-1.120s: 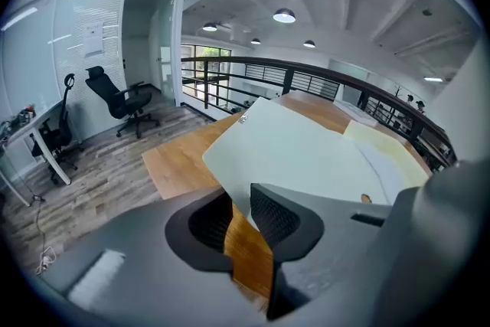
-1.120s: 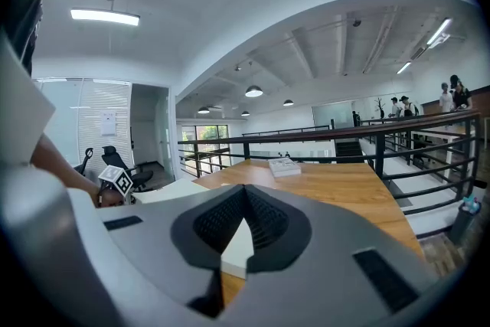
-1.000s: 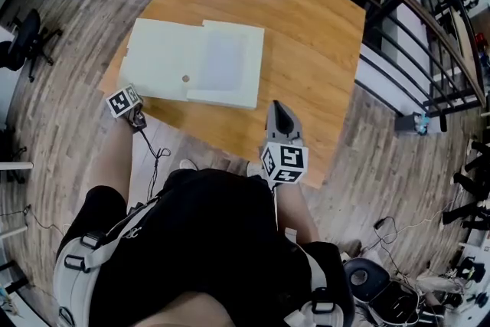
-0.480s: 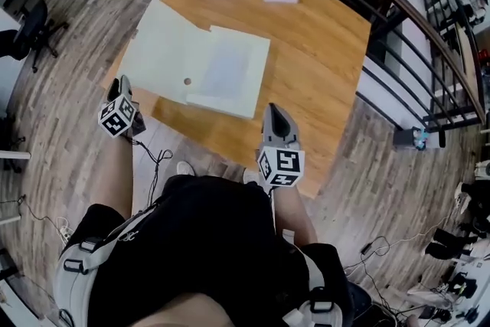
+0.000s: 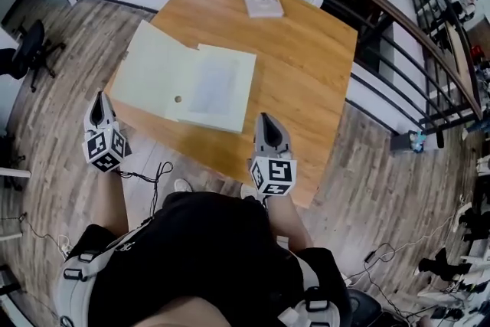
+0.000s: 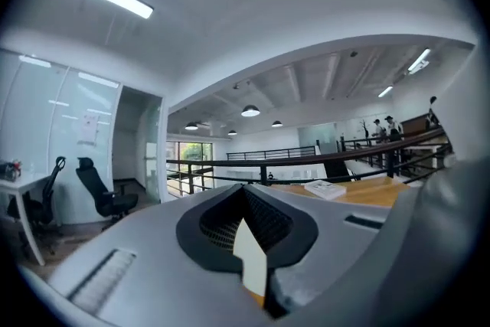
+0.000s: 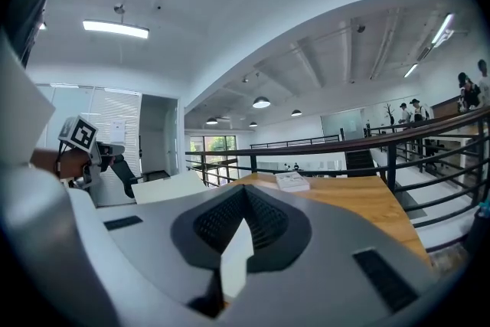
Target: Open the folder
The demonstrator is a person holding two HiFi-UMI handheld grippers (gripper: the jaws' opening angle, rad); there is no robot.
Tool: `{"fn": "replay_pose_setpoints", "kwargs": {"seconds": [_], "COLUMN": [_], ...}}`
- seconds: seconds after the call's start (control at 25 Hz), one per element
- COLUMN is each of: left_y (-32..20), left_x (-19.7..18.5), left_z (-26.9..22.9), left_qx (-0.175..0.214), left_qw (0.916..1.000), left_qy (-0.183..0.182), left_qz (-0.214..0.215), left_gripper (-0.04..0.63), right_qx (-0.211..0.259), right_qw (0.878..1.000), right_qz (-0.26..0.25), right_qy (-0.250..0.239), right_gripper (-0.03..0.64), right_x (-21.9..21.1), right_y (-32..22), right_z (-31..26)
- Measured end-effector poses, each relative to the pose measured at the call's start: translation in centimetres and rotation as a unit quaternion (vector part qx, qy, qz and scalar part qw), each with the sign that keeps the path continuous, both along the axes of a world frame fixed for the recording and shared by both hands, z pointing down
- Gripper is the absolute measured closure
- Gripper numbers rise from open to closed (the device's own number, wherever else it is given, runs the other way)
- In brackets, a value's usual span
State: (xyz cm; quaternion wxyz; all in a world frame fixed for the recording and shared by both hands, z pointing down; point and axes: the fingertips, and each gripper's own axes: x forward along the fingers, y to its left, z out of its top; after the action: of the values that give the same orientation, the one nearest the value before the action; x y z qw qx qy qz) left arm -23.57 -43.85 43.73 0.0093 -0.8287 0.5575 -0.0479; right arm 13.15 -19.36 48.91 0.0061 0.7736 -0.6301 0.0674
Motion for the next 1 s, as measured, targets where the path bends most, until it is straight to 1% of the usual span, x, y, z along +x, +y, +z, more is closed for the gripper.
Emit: {"fn": "replay_pose_setpoints", "kwargs": {"seconds": [0.12,0.2,0.28,0.36,0.48,0.72,1.0], "left_y": [2.0,3.3,4.6,5.9,7.9,9.8,10.6], "left_x": [3.2,5.6,8.0,10.2,13.0,16.3,17.0], "left_z": [-1.3,-1.3,-0.5,0.5,1.9,3.2,4.2], "left_qx": [0.027,0.034,0.025,0.008,-0.007,-0.015,-0.026], "left_qw": [0.9977,0.9949,0.9923,0.9893,0.9839,0.9756,0.9721], "left_qy": [-0.044,-0.060,-0.063,-0.058,-0.059,-0.077,-0.080], "left_qz": [0.043,0.073,0.104,0.133,0.168,0.205,0.219], "left_gripper": [0.592,0.592,0.592,0.592,0.592,0.592,0.592], "right_qx": [0.014,0.022,0.027,0.031,0.035,0.032,0.031], "right_qw": [1.000,1.000,1.000,0.999,0.999,0.999,0.999], "right_qz": [0.002,0.006,0.010,0.014,0.020,0.025,0.029], "right_qy": [0.002,0.003,0.004,0.007,0.009,0.004,0.005], "right_gripper": [0.612,0.612,0.612,0.612,0.612,0.612,0.612], "right_x": [0.2,0.4,0.5,0.6,0.6,0.8,0.7], "right_y": [0.5,0.7,1.0,1.3,1.8,2.5,3.0], "right_z": [-0.7,-1.0,-1.3,-1.6,-1.8,-1.4,-1.2]}}
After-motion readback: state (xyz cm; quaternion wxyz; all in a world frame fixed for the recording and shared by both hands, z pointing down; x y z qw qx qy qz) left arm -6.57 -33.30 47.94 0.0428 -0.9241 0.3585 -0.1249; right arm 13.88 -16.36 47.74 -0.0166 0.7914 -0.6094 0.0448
